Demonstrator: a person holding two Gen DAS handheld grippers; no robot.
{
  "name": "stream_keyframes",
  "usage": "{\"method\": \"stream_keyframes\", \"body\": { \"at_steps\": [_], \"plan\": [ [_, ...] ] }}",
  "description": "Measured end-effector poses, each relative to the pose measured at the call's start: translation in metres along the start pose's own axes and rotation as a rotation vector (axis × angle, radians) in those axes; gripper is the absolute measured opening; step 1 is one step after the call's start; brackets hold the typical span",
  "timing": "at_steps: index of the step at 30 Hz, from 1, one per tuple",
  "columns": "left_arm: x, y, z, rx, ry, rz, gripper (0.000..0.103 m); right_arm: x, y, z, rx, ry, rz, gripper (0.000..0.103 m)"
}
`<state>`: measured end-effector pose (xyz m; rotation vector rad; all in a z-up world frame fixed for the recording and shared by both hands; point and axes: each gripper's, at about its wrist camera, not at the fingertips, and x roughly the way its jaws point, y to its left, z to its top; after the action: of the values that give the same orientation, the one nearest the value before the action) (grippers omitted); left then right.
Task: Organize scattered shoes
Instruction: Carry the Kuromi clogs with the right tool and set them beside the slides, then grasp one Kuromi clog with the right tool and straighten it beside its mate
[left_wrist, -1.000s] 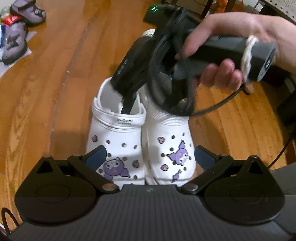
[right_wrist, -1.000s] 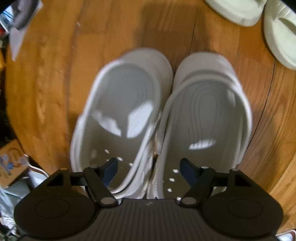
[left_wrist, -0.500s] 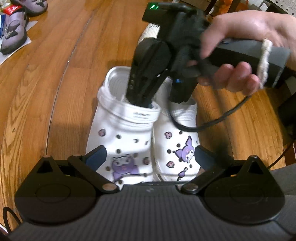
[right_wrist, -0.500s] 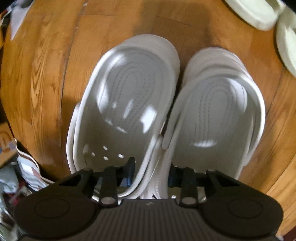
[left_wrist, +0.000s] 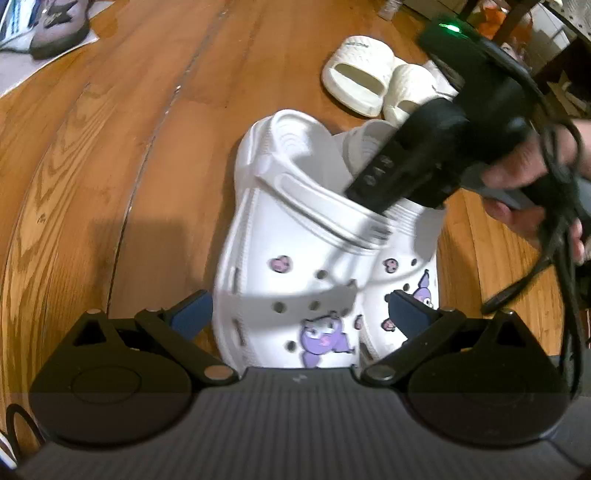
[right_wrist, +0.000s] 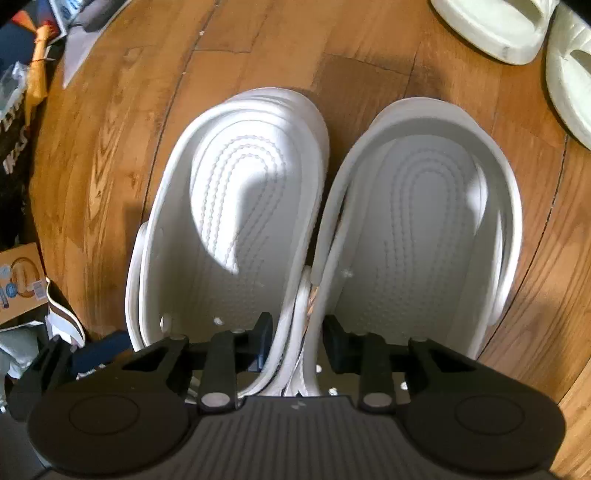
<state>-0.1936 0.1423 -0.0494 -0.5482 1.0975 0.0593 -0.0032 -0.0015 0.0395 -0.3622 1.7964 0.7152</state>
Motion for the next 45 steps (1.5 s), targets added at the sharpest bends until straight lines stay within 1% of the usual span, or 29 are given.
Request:
{"method": "stream_keyframes", "body": {
  "at_steps": [4,8,11,13,14,15,17,18,21,22,23,25,26,27,28,29,30,31,32,33,35,36,37,39,41,42,43,44,45],
  "plan": [
    [-0.005,0.009,-0.004,-0.042,-0.011,0.0,0.103,-0.01,-0.014,-0.007,0.046,-0.002,0.043,0.028],
    [-0.006,0.015,-0.005,-0.085,-0.02,0.004,0.103,-0.024,-0.02,-0.007,0.051,-0.011,0.069,0.027],
    [-0.008,0.017,-0.007,-0.093,-0.018,0.006,0.103,-0.029,-0.004,0.01,0.024,-0.034,0.074,0.027],
    [-0.007,0.017,-0.007,-0.098,-0.001,0.013,0.103,-0.04,0.001,0.022,0.013,-0.061,0.081,0.026],
    [-0.005,0.017,-0.006,-0.096,0.01,0.017,0.103,-0.049,0.007,0.033,0.008,-0.085,0.079,0.025],
    [-0.002,0.017,-0.005,-0.095,0.033,0.034,0.103,-0.06,0.012,0.047,0.007,-0.117,0.074,0.02],
    [-0.002,0.014,-0.005,-0.101,0.041,0.055,0.103,-0.075,0.018,0.069,0.013,-0.16,0.064,0.02],
    [-0.003,0.011,-0.003,-0.105,0.039,0.064,0.103,-0.085,0.022,0.084,0.015,-0.191,0.045,0.02],
    [-0.005,0.002,0.0,-0.093,0.042,0.051,0.103,-0.096,0.023,0.128,0.036,-0.259,-0.019,0.019],
    [-0.006,-0.002,0.0,-0.09,0.046,0.054,0.103,-0.103,0.021,0.141,0.056,-0.282,-0.032,0.016],
    [-0.007,-0.005,0.0,-0.086,0.05,0.057,0.103,-0.105,0.02,0.149,0.071,-0.308,-0.044,0.007],
    [-0.008,-0.009,-0.002,-0.09,0.06,0.058,0.103,-0.12,0.012,0.172,0.042,-0.417,-0.094,0.0],
    [-0.009,-0.011,-0.002,-0.092,0.065,0.058,0.103,-0.136,0.0,0.181,0.026,-0.485,-0.104,0.0],
    [-0.009,-0.013,-0.003,-0.094,0.068,0.055,0.103,-0.155,-0.01,0.183,0.041,-0.552,-0.102,0.003],
    [-0.008,-0.014,-0.001,-0.094,0.07,0.053,0.103,-0.162,-0.014,0.186,0.075,-0.573,-0.087,0.014],
    [-0.007,-0.016,0.0,-0.085,0.071,0.056,0.103,-0.162,-0.021,0.187,0.127,-0.565,-0.037,0.024],
    [-0.007,-0.016,-0.001,-0.083,0.067,0.058,0.103,-0.158,-0.03,0.188,0.165,-0.549,0.034,0.046],
    [-0.009,-0.016,-0.002,-0.084,0.065,0.057,0.103,-0.151,-0.033,0.189,0.178,-0.533,0.098,0.056],
    [-0.011,-0.013,-0.003,-0.097,0.053,0.046,0.103,-0.137,-0.024,0.193,0.179,-0.519,0.153,0.057],
    [-0.013,-0.01,-0.004,-0.112,0.046,0.038,0.103,-0.125,-0.016,0.19,0.154,-0.515,0.186,0.058],
    [-0.016,-0.003,-0.006,-0.135,0.04,0.033,0.103,-0.111,-0.019,0.162,0.071,-0.535,0.221,0.065],
    [-0.02,0.004,-0.007,-0.151,0.025,0.036,0.103,-0.1,-0.02,0.143,0.017,-0.579,0.216,0.076],
    [-0.025,0.009,-0.008,-0.16,0.011,0.045,0.103,-0.084,-0.018,0.123,-0.038,-0.643,0.204,0.082],
    [-0.037,0.018,-0.011,-0.174,-0.022,0.061,0.103,-0.053,-0.012,0.091,-0.121,-0.795,0.155,0.082],
    [-0.043,0.025,-0.005,-0.185,-0.057,0.076,0.103,-0.015,0.016,0.088,-0.176,-0.895,0.1,0.087],
    [-0.045,0.03,-0.003,-0.189,-0.071,0.079,0.103,-0.008,0.015,0.065,-0.227,-0.951,0.046,0.088],
    [-0.047,0.034,0.0,-0.191,-0.085,0.082,0.103,-0.001,0.019,0.051,-0.268,-0.983,-0.004,0.088],
    [-0.047,0.04,0.006,-0.197,-0.095,0.085,0.103,0.01,0.029,0.046,-0.297,-1.002,-0.045,0.088],
    [-0.046,0.046,0.012,-0.203,-0.105,0.088,0.103,0.019,0.033,0.042,-0.301,-1.02,-0.076,0.091]
  ]
}}
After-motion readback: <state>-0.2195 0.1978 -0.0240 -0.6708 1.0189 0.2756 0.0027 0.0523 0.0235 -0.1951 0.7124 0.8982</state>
